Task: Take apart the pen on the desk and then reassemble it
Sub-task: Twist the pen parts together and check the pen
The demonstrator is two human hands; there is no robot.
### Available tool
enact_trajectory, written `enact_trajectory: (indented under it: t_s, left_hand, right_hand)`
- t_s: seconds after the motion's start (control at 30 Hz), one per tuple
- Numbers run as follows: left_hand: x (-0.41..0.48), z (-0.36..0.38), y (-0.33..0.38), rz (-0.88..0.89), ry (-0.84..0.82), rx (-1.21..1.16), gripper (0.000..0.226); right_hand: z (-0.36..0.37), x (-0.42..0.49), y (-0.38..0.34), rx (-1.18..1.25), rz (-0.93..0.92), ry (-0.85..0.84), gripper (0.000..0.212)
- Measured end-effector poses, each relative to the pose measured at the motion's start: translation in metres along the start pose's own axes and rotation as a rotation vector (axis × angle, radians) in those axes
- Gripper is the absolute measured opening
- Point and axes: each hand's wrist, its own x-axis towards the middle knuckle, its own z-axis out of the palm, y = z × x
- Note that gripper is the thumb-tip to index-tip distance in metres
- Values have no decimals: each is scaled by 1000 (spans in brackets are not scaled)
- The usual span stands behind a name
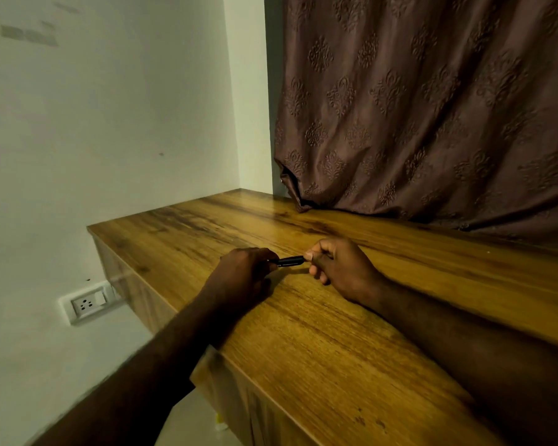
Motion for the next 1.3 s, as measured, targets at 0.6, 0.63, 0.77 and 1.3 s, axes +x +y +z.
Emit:
enact_trajectory:
  t_s: [0.6,0.63,0.77,1.3]
  left_hand:
    - [-3,-2,2,7,24,-70,25]
    - [-2,-1,2,5,30,-71,25]
    - [-2,-1,1,-10,19,-80,25]
    - [-1,-3,2,-121,65,-229,9]
  right_hand:
    - [1,-2,-3,103,-2,-31,26]
    - [1,-1,-3,120,-4,-25,24]
    - [-2,0,0,148,-10,-5,10]
    - [-8,2,-22,286,146,133,28]
